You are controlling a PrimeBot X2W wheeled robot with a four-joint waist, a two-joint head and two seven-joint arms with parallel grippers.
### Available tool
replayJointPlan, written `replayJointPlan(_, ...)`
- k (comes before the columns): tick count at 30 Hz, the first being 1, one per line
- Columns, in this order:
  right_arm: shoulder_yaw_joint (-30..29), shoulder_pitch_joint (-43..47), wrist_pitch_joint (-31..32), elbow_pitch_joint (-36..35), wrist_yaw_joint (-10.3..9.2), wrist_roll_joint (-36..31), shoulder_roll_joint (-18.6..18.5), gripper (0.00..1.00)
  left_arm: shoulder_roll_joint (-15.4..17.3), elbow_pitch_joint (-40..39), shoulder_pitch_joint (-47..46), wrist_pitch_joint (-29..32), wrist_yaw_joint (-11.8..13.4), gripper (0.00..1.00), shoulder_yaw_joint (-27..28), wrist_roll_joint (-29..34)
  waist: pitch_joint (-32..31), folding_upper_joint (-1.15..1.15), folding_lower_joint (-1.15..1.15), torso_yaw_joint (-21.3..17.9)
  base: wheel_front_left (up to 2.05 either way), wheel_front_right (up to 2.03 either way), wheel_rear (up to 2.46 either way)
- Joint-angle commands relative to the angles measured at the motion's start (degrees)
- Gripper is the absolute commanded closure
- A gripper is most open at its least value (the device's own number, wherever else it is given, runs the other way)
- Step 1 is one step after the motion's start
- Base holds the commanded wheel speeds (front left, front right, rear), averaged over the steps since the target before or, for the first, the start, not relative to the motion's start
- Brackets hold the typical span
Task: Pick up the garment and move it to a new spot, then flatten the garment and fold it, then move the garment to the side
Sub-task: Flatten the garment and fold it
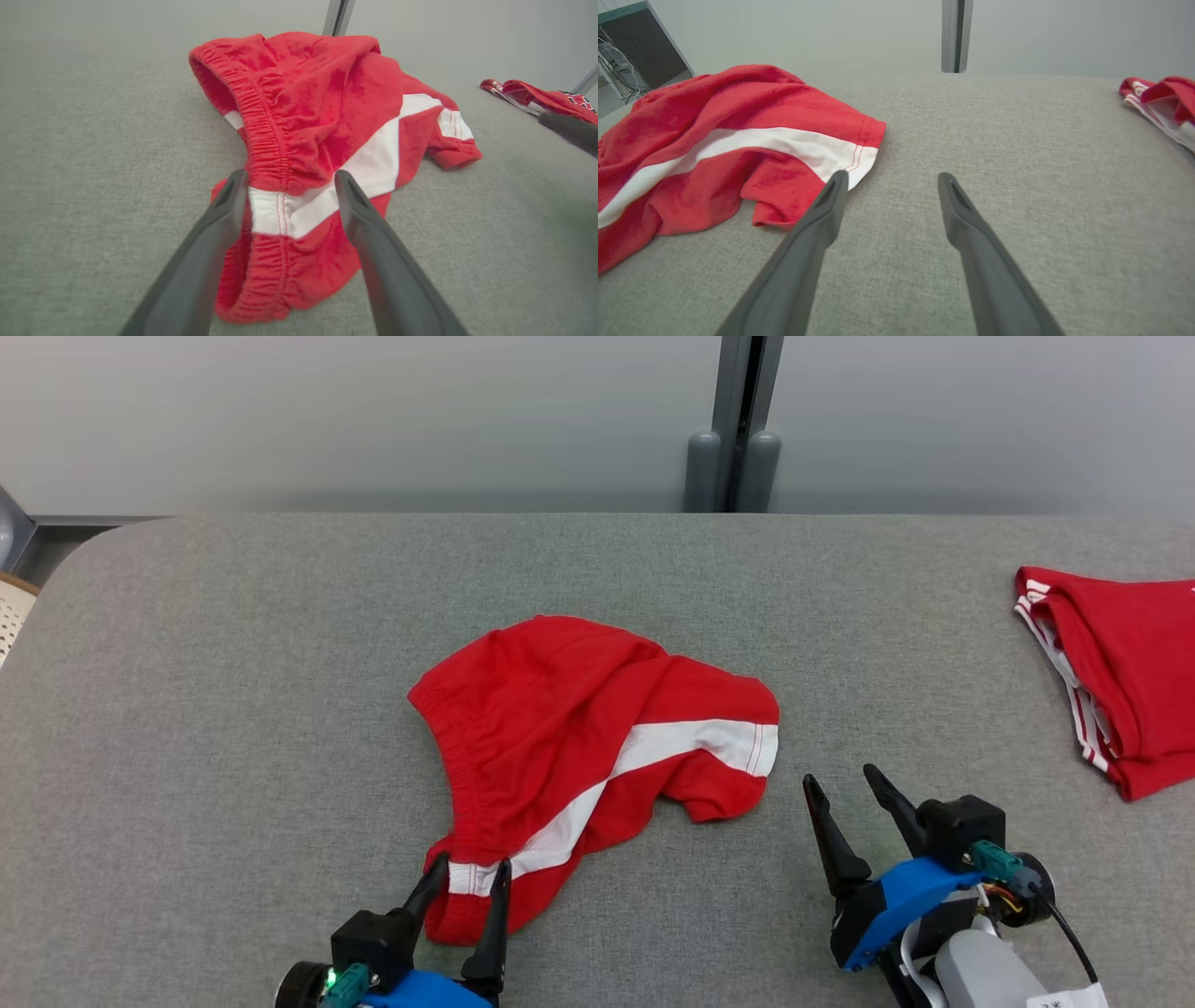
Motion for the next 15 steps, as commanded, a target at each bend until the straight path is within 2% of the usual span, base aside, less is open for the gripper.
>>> replayJointPlan(1, 0.3, -1.4, -0.3, 0.9, 0.0, 0.3, -0.3, 0.0, 0.1, 0.4, -1.2, -0.3, 0.0, 0.0, -0.4, -0.2, 0.7, 0.0, 0.0, 0.5, 0.0, 0.0, 0.0)
replayJointPlan(7, 2.1, -6.1, -0.7, 6.4, 0.0, 1.1, -0.2, 0.0, 0.2, 2.1, -3.4, -0.3, -0.1, 0.0, -3.0, -2.4, 2.6, 0.0, 0.0, 1.2, 0.0, 0.0, 0.0)
replayJointPlan(15, 2.9, -8.1, -0.7, 6.6, 0.0, 2.0, -0.1, 0.0, 0.8, 2.7, -5.0, -0.3, -0.1, 0.0, -5.0, -4.5, 4.0, 0.0, 0.0, 1.5, 0.0, 0.0, 0.0)
